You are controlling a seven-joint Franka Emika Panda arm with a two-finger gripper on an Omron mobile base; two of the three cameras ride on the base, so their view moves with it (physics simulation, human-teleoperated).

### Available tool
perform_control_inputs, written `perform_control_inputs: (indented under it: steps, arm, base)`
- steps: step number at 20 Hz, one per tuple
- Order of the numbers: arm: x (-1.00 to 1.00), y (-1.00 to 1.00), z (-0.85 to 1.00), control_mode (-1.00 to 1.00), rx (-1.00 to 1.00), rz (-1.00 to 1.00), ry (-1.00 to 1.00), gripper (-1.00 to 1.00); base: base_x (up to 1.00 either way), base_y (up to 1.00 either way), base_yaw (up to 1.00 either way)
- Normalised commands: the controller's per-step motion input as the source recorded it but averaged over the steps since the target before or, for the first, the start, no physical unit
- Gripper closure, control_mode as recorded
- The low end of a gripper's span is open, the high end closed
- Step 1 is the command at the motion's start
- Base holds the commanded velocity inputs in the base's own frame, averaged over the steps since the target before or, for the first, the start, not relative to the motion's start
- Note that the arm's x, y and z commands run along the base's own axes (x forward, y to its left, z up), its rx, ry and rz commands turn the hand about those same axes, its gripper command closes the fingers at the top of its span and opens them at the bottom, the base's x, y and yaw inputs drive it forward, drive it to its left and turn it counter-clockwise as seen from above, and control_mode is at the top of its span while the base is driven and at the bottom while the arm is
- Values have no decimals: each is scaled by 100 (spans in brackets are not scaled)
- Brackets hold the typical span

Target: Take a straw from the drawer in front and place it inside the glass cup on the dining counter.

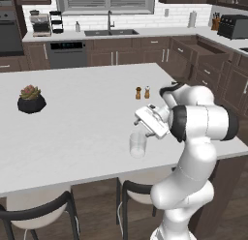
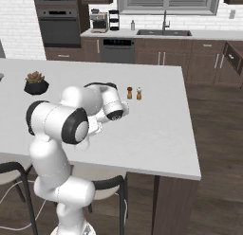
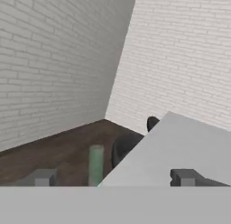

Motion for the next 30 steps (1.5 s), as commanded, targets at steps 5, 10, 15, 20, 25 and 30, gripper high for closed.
perform_control_inputs:
  steps: [5, 10, 15, 20, 25, 30]
  arm:
    - [-33, -3, 63, -100, -7, -4, -52, -100]
    - [-44, 1, 46, -100, -17, -1, -56, -100]
    - [-68, 17, 29, -100, -34, 0, -68, -100]
    - [-75, 27, 20, -100, -41, 0, -67, -100]
    - [-50, 31, 17, -100, -32, 2, -44, -100]
    - [-43, 32, 17, -100, -28, 4, -30, -100]
  base:
    - [0, 0, 0]
    - [0, 0, 0]
    - [0, 0, 0]
    - [0, 0, 0]
    - [0, 0, 0]
    - [0, 0, 0]
